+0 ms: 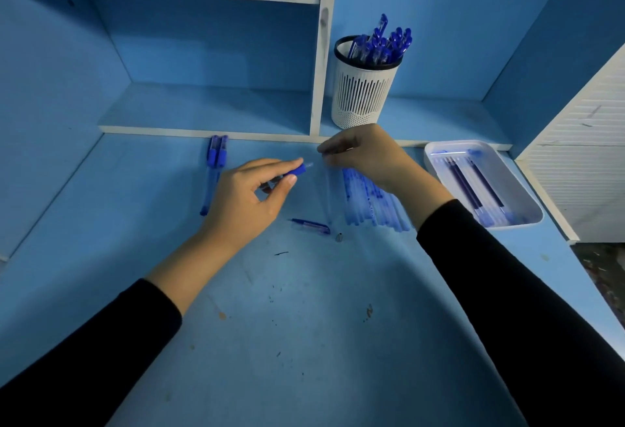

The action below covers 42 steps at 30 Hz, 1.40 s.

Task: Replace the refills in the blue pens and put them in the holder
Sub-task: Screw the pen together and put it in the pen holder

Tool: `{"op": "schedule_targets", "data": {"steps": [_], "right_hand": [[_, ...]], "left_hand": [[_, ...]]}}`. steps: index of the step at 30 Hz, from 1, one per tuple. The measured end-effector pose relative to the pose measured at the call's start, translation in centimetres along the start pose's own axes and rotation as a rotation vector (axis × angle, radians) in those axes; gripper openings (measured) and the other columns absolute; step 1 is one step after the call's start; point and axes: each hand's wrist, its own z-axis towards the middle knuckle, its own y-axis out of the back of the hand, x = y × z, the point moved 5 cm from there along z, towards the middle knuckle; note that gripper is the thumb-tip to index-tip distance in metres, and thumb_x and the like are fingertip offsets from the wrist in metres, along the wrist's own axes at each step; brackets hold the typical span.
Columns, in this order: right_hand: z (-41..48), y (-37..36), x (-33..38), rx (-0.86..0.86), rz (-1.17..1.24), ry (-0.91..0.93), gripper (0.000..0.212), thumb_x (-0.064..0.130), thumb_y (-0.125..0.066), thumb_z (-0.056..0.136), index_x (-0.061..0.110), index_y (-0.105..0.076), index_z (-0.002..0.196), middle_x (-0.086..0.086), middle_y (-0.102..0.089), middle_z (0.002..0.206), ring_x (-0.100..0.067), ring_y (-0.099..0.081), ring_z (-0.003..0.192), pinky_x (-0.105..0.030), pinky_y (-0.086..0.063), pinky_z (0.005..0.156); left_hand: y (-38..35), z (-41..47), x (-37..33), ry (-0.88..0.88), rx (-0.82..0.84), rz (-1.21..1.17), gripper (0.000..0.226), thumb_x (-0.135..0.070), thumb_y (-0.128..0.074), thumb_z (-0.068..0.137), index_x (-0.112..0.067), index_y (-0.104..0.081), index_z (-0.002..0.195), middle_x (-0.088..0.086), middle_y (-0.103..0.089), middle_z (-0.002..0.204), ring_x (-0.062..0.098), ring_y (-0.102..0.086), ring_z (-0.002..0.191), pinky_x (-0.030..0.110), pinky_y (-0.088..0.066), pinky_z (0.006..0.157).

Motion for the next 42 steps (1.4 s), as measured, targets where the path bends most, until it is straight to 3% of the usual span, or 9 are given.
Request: {"op": "schedule_targets", "data": {"steps": [3, 6, 10, 15, 21, 30, 34, 38, 42], "right_hand": [[0.5, 0.0, -0.1, 0.015, -0.225, -0.005, 0.016, 0.007, -0.072, 0.081, 0.016, -0.076, 0.095, 0.002, -0.073, 0.089, -0.003, -0.063, 0.076, -0.01, -0.046, 0.065], [0.7, 0.3, -0.3, 0.024, -0.307, 0.001, 0.015, 0.009, -0.072, 0.082, 0.016, -0.077, 0.094, 0.002, -0.073, 0.09, -0.004, -0.062, 0.076, 0.001, -0.043, 0.061], [0.7, 0.5, 0.2, 0.035, -0.36, 0.033, 0.015, 0.01, -0.074, 0.081, 0.016, -0.077, 0.094, 0.004, -0.07, 0.085, 0.001, -0.059, 0.073, 0.003, -0.041, 0.061], [0.8, -0.4, 0.7, 0.039, -0.42, 0.057, 0.017, 0.011, -0.075, 0.08, 0.013, -0.077, 0.096, -0.001, -0.071, 0.091, -0.007, -0.061, 0.079, -0.005, -0.044, 0.063], [0.8, -0.9, 0.9, 0.009, -0.481, 0.036, 0.018, 0.009, -0.071, 0.083, 0.011, -0.075, 0.101, -0.004, -0.07, 0.099, -0.015, -0.064, 0.088, -0.021, -0.05, 0.081], [-4.3, 5.0, -0.6, -0.237, -0.362, 0.04, 0.008, 0.012, -0.069, 0.085, 0.012, -0.075, 0.089, 0.002, -0.069, 0.082, -0.009, -0.059, 0.075, 0.002, -0.038, 0.06], [-7.4, 9.3, -2.7, -0.381, -0.424, -0.004, 0.011, 0.011, -0.065, 0.088, 0.014, -0.074, 0.094, 0.003, -0.068, 0.085, -0.01, -0.059, 0.077, -0.001, -0.037, 0.064], [-8.8, 12.7, -5.8, -0.523, -0.606, -0.097, 0.019, 0.012, -0.061, 0.087, 0.018, -0.075, 0.098, -0.002, -0.073, 0.097, -0.022, -0.065, 0.09, -0.02, -0.039, 0.071], [-9.5, 14.3, -7.7, -0.559, -0.672, -0.145, 0.022, 0.003, -0.062, 0.083, 0.009, -0.075, 0.1, -0.013, -0.073, 0.098, -0.032, -0.065, 0.093, -0.015, -0.031, 0.068]], "left_hand": [[0.0, 0.0, 0.6, 0.039, -0.008, -0.033, 0.024, -0.005, -0.068, 0.09, -0.007, -0.071, 0.114, -0.006, -0.071, 0.106, 0.011, -0.068, 0.089, 0.016, -0.052, 0.08], [0.0, -0.1, 0.9, 0.059, -0.007, -0.049, 0.024, -0.007, -0.068, 0.09, -0.008, -0.072, 0.114, -0.007, -0.072, 0.107, 0.011, -0.068, 0.089, 0.018, -0.053, 0.079], [-0.2, 0.0, 0.7, 0.054, 0.011, -0.037, 0.024, -0.005, -0.069, 0.089, -0.008, -0.072, 0.113, -0.009, -0.07, 0.106, 0.008, -0.068, 0.09, 0.014, -0.052, 0.08], [-0.1, 0.0, 0.6, 0.069, 0.014, -0.033, 0.025, -0.004, -0.069, 0.089, -0.008, -0.072, 0.113, -0.007, -0.071, 0.107, 0.007, -0.067, 0.09, 0.013, -0.051, 0.08], [-0.3, -0.1, 0.8, 0.099, 0.031, -0.016, 0.025, -0.006, -0.07, 0.089, -0.011, -0.073, 0.112, -0.008, -0.071, 0.105, 0.002, -0.067, 0.089, 0.012, -0.051, 0.078], [-0.6, -0.4, -0.3, 0.027, 0.066, -0.004, 0.025, -0.01, -0.07, 0.089, -0.011, -0.073, 0.114, -0.009, -0.071, 0.108, 0.005, -0.068, 0.091, 0.015, -0.053, 0.084], [-1.5, 0.0, -1.9, -0.061, 0.072, -0.005, 0.025, -0.008, -0.07, 0.088, -0.009, -0.072, 0.113, -0.013, -0.069, 0.108, 0.006, -0.068, 0.088, 0.013, -0.051, 0.085], [-2.8, 0.5, -2.8, -0.114, 0.079, -0.009, 0.024, -0.011, -0.068, 0.09, -0.008, -0.072, 0.113, -0.006, -0.07, 0.108, 0.004, -0.067, 0.09, 0.013, -0.05, 0.088], [-3.2, 1.0, -2.7, -0.128, 0.053, -0.018, 0.024, -0.013, -0.066, 0.091, -0.007, -0.071, 0.114, -0.004, -0.069, 0.11, 0.005, -0.067, 0.094, 0.014, -0.05, 0.09]]}}
